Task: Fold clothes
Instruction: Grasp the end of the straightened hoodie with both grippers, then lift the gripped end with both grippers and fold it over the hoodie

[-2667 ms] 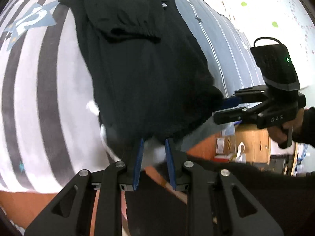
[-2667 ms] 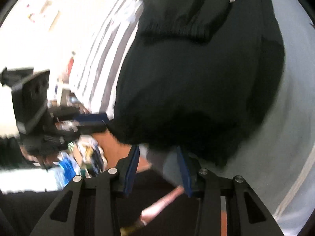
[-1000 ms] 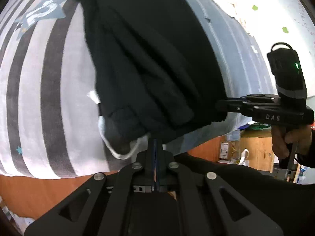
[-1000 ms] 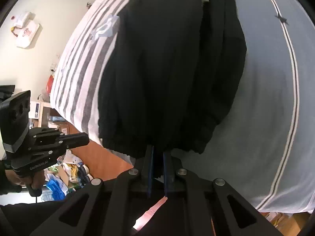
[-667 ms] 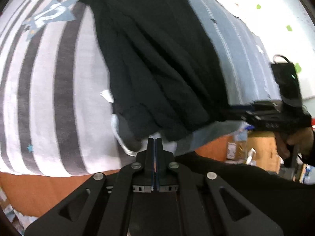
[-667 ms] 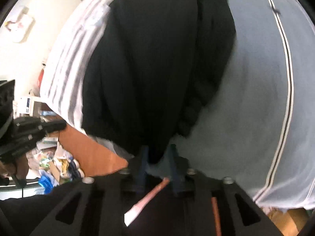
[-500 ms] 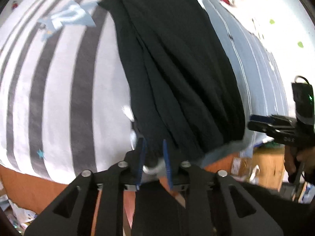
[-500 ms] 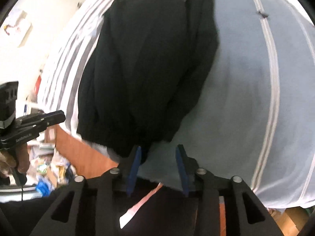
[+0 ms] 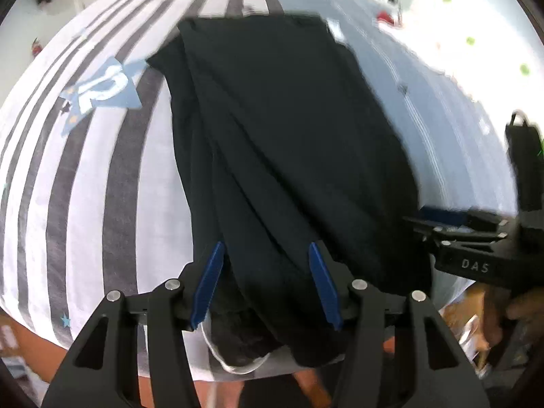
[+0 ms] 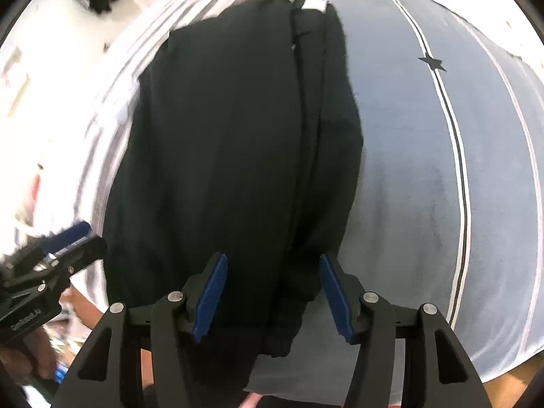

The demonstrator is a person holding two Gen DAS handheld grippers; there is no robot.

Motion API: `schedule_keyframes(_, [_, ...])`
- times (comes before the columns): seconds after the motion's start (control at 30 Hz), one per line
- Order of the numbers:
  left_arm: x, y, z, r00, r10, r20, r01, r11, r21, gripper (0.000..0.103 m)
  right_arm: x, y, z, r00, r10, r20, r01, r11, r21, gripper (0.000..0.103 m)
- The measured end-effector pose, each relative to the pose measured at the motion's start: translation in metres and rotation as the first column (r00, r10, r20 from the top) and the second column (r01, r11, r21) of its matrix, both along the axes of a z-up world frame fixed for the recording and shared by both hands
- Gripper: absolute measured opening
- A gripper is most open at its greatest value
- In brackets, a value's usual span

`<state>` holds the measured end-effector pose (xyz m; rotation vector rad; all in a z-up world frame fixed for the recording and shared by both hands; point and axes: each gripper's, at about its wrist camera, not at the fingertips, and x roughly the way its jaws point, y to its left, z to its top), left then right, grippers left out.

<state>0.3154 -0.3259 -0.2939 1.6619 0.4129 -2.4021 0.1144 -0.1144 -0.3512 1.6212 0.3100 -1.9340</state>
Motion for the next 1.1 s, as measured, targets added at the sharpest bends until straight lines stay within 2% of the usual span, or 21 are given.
schedule_keyframes(0.1, [0.010,-0.007,-0.025,0.995,0.029,0.092,-0.020,0.996,-0.088,0.050,0.005,0.005,-0.012,1.000,-0.018,0.012,0.018,1.000,0.024,0.055])
schedule_keyframes(0.17, [0.020,-0.022,-0.027,0.993,0.089,0.081,-0.087,0.996,-0.034,0.052,0.003,0.015,-0.014,0.999,-0.043,0.018,0.042,0.999,0.017,0.062])
schedule_keyframes(0.2, [0.021,-0.024,-0.025,0.993,0.096,0.075,-0.094,0.995,-0.025,0.052,0.002,0.020,-0.014,0.998,-0.054,0.016,0.054,0.998,0.017,0.068])
schedule_keyframes(0.23, [0.023,-0.026,-0.023,0.992,0.103,0.068,-0.102,0.995,-0.016,0.052,0.000,0.024,-0.013,0.998,-0.064,0.019,0.064,0.998,0.013,0.069])
schedule_keyframes(0.33, [0.026,-0.027,-0.006,0.991,0.135,0.013,-0.135,0.990,0.025,0.052,-0.005,0.035,-0.008,0.996,-0.079,0.051,0.080,0.997,-0.012,0.069])
schedule_keyframes(0.47, [0.024,-0.025,-0.012,0.989,0.144,0.022,-0.146,0.986,0.081,0.058,-0.009,0.044,-0.002,0.990,-0.095,0.104,0.101,0.993,-0.061,0.069])
schedule_keyframes(0.63, [0.022,-0.023,-0.019,0.987,0.155,0.034,-0.158,0.976,0.150,0.059,-0.010,0.045,-0.009,0.978,-0.078,0.195,0.099,0.990,-0.103,0.069])
schedule_keyframes(0.77, [0.019,-0.022,-0.041,0.983,0.161,0.084,-0.172,0.973,0.152,0.060,-0.007,0.041,-0.030,0.966,-0.062,0.251,0.084,0.993,-0.081,0.069])
schedule_keyframes(0.8, [0.019,-0.026,-0.048,0.979,0.181,0.096,-0.196,0.966,0.171,0.062,-0.007,0.042,-0.034,0.963,-0.064,0.260,0.089,0.992,-0.085,0.069])
schedule_keyframes(0.97, [0.015,-0.027,-0.057,0.973,0.205,0.107,-0.222,0.956,0.192,0.065,-0.008,0.048,-0.041,0.960,-0.077,0.270,0.112,0.987,-0.117,0.074])
schedule_keyframes(1.03, [0.011,-0.024,-0.057,0.975,0.202,0.096,-0.217,0.957,0.190,0.061,-0.008,0.047,-0.040,0.961,-0.076,0.266,0.109,0.987,-0.115,0.071])
schedule_keyframes(1.07, [0.010,-0.023,-0.057,0.977,0.196,0.087,-0.210,0.955,0.209,0.048,-0.008,0.047,-0.039,0.958,-0.071,0.278,0.109,0.986,-0.126,0.064])
schedule_keyframes(1.1, [0.008,-0.020,-0.056,0.980,0.181,0.078,-0.195,0.954,0.226,0.038,-0.009,0.047,-0.039,0.953,-0.064,0.296,0.110,0.984,-0.141,0.051])
